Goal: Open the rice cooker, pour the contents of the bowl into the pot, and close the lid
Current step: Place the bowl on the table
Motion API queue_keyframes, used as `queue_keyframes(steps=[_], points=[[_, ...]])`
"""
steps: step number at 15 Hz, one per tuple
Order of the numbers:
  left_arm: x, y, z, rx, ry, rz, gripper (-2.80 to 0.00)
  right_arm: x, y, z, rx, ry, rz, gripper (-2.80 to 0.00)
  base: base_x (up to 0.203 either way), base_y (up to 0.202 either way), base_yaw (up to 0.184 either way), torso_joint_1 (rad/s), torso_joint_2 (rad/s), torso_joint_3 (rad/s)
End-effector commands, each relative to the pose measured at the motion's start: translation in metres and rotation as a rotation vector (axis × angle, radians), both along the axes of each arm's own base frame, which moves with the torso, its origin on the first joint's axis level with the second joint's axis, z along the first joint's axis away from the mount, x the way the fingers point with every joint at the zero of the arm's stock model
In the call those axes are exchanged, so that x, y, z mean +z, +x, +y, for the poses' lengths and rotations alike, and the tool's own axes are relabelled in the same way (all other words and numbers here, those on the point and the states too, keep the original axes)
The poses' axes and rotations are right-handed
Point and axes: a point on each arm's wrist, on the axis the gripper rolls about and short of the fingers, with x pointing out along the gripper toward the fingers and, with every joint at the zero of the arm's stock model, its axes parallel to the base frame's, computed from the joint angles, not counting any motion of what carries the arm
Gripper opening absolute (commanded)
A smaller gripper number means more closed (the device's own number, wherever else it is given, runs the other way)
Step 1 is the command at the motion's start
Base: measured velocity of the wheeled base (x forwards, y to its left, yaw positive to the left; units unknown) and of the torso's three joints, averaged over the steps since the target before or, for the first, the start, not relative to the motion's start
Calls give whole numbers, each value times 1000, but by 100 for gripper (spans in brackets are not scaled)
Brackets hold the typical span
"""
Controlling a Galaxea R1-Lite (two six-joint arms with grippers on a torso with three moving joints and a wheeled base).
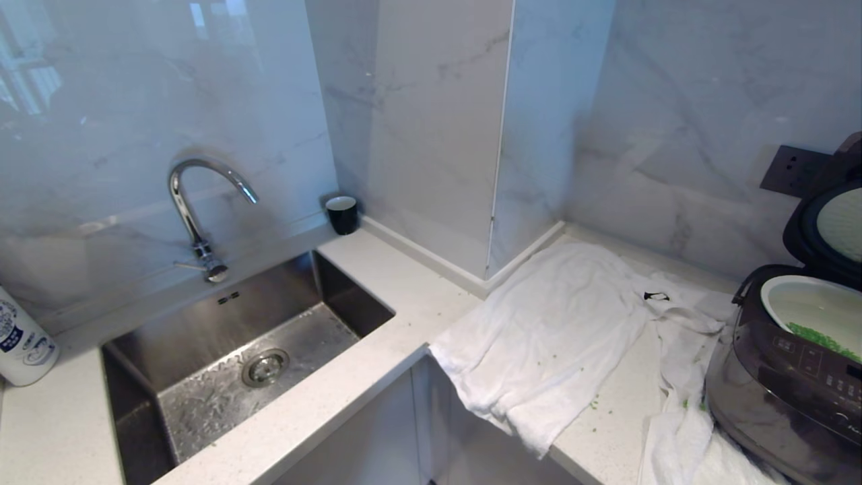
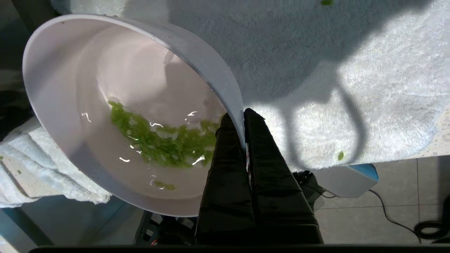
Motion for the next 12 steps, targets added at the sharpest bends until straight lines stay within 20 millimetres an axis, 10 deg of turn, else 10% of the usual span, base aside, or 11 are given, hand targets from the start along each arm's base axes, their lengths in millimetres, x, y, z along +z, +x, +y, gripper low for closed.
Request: queue_keyframes(steps=[1,12], points=[[0,0,0,2,-1,0,-280,-10,-3,-10,-2,29,-9,-280,0,0,0,0,0,0],[0,0,0,0,1,0,-280,-39,-19,-47,-40,31,-35,-280,0,0,0,0,0,0]])
